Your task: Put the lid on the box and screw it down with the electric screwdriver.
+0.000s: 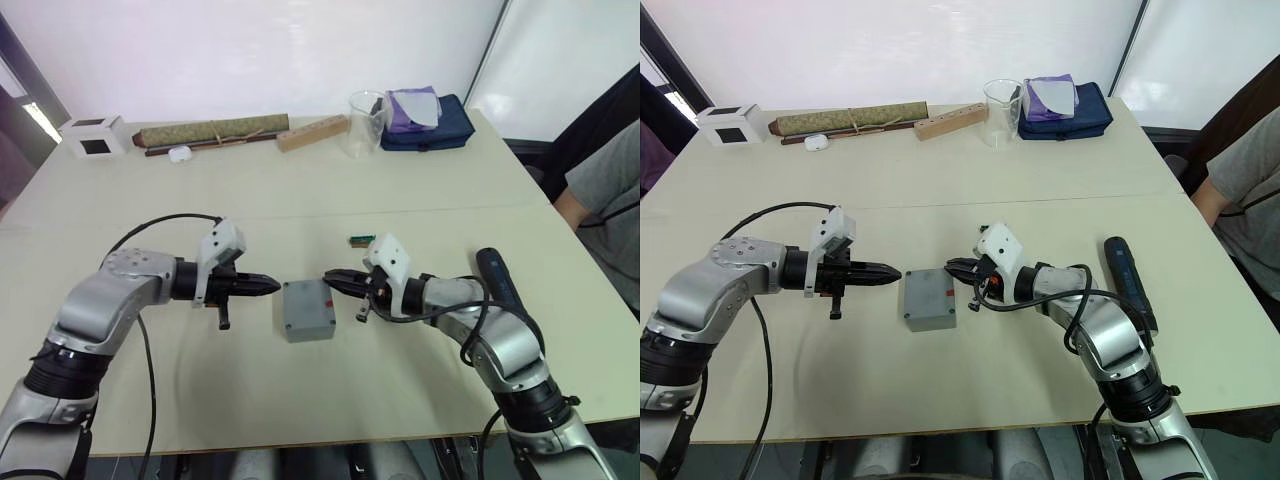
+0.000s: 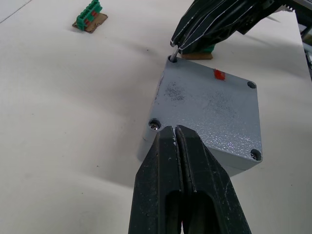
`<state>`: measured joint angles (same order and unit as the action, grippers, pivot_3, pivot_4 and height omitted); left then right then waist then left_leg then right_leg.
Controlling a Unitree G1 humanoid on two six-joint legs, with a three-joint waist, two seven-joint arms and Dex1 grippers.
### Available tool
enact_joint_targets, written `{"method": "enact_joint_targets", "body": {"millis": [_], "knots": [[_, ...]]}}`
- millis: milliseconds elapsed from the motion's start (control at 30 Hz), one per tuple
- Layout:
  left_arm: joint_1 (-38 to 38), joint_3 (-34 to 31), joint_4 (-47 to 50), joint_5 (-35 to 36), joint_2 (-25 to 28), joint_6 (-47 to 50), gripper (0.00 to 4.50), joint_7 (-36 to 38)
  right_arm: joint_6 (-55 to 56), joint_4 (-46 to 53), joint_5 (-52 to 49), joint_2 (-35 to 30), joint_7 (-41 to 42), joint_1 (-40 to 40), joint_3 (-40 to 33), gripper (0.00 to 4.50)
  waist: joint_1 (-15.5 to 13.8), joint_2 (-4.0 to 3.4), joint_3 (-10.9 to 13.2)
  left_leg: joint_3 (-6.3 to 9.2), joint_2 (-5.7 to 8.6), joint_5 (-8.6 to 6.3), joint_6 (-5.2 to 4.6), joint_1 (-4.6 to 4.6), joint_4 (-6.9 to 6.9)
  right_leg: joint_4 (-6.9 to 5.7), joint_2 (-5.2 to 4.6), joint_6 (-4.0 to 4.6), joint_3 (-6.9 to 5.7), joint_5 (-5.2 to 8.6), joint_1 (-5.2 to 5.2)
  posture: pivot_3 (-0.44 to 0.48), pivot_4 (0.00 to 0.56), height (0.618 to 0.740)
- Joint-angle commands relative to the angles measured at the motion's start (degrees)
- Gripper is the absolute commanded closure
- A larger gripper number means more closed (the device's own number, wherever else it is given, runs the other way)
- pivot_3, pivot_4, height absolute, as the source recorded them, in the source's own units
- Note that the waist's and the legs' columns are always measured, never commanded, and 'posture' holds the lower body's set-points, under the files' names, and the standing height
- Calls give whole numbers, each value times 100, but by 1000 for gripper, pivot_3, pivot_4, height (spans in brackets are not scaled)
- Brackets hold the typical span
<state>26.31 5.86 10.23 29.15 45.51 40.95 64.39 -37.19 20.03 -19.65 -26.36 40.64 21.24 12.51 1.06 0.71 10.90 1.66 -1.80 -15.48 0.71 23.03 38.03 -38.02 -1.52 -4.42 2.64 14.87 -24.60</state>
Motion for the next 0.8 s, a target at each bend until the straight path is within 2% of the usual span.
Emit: {"method": "enact_joint_targets", "body": {"millis": [33,67,100,133,167,267,467,567,667,733,800], "knots": [[88,-61,145,1,-1,-61,4500,-3,77,64,16,-43,9,-1,-83,4416,0,0,0,0,0,0,0,0,0,0,0,0,0,0,0,0,150,740],[115,-59,113,-5,-10,-75,4500,2,85,38,41,-53,14,19,-84,4416,0,0,0,0,0,0,0,0,0,0,0,0,0,0,0,0,150,740],[142,-59,81,-6,-22,-89,4500,10,87,-3,78,-56,-10,53,-98,3782,-1,0,0,0,0,0,0,0,0,0,0,0,0,0,0,0,150,740],[159,-59,60,-7,-30,-99,4500,17,89,-32,105,-57,-30,77,-108,3600,-1,0,0,0,0,0,0,0,0,0,0,0,0,0,0,0,150,740],[167,-55,49,-11,-47,-105,4500,13,93,-46,102,-68,-18,86,-128,3096,-3,0,0,0,0,0,0,0,0,0,0,0,0,0,0,0,150,740],[176,-51,35,-15,-90,-112,4500,0,94,-53,79,-86,4,94,-187,2003,-2,0,0,-1,0,0,0,1,0,0,-1,0,0,0,0,0,150,740],[313,-221,20,218,-293,13,4500,-79,-157,80,-188,-136,-4,148,-530,2003,-4,0,0,0,0,0,0,0,0,0,0,0,0,0,0,0,150,740],[566,-314,110,455,-484,174,4500,-158,-796,291,-627,-312,-127,242,-1175,2003,-29,0,0,0,1,0,0,2,1,0,-1,-1,0,0,0,0,150,740],[870,-266,213,592,-579,216,4500,-75,-1792,412,-986,-779,-334,420,-1917,2003,-44,-2,2,1,2,0,0,8,10,0,-3,-2,-1,-1,0,0,150,740],[979,-192,270,613,-607,200,4500,-18,-2195,389,-1016,-1116,-446,504,-2133,2003,-35,0,0,3,5,0,0,10,11,1,-7,-2,-2,-1,0,0,150,740],[1126,-86,306,643,-697,130,4500,76,-2473,259,-707,-1851,-468,547,-2113,1588,-32,-1,0,1,5,0,0,8,10,1,-6,-1,-1,-1,0,0,150,740]]}}
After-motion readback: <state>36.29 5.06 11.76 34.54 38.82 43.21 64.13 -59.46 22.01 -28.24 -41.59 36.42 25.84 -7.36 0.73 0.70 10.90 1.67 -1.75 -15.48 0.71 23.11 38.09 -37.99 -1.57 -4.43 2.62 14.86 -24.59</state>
